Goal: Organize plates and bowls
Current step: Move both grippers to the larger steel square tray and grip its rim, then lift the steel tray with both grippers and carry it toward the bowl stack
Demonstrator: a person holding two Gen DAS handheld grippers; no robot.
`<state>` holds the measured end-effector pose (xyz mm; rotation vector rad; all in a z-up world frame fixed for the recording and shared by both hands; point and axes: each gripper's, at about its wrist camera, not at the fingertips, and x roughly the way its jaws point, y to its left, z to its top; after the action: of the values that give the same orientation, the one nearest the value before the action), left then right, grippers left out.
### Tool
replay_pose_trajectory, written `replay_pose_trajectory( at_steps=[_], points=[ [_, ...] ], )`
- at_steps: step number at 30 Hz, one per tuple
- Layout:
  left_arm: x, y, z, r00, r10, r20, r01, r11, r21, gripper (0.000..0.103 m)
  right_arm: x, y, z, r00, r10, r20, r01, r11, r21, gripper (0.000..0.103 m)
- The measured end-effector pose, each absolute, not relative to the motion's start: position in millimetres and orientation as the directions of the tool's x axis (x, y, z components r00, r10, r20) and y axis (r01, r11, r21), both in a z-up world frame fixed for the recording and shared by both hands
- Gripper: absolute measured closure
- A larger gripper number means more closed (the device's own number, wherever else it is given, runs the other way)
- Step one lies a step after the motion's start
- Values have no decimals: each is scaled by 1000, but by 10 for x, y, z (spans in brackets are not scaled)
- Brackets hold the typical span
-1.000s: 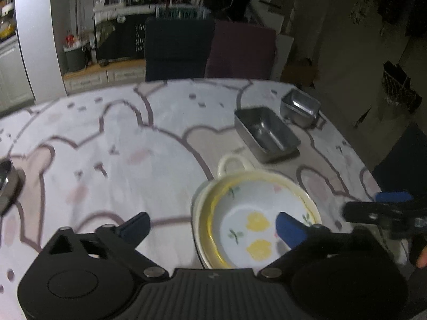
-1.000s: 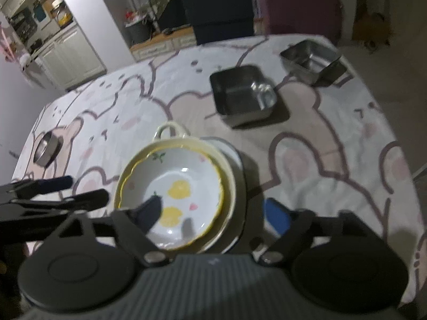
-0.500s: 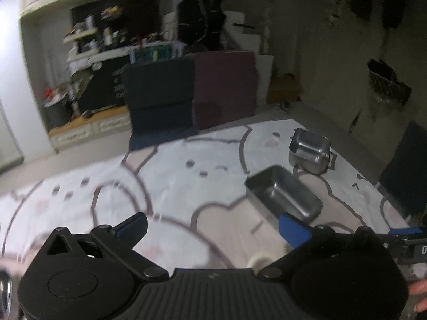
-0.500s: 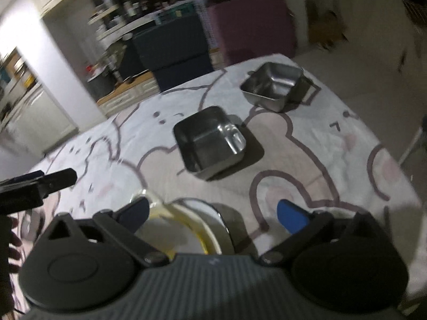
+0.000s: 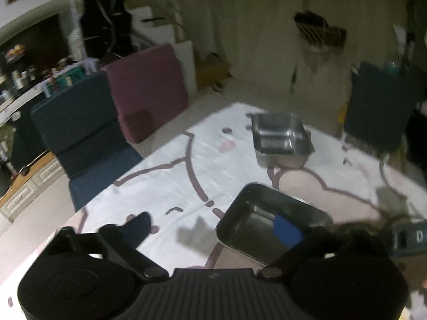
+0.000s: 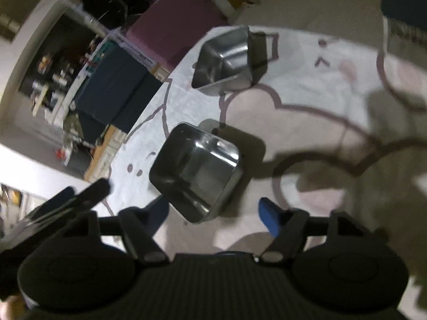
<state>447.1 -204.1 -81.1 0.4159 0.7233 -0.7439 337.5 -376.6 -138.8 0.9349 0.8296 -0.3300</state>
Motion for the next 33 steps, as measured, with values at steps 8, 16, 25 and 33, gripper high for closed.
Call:
replay_pose_trajectory(
  at_steps=[8,16,25,33],
  points=[
    [4809,-2390,-1192,423,-460,-781,773,632,47,40,3540,-3710,-1601,648,51,-760,642,500,581,57],
    [4999,-2579,-1401,370,-432,-822,768,640,10,73,3785,-3668,-1794,619,74,-782,640,529,557,77],
    [5068,-2365,-1420,346,-406,-846,695,716,-60,97,3855,-3817,-1805,628,-4,-778,645,562,518,93],
    [4906,-2013,-1161,392,-448,-804,555,812,-181,100,3965,-3923,-1720,621,1,-784,605,636,479,99]
  ],
)
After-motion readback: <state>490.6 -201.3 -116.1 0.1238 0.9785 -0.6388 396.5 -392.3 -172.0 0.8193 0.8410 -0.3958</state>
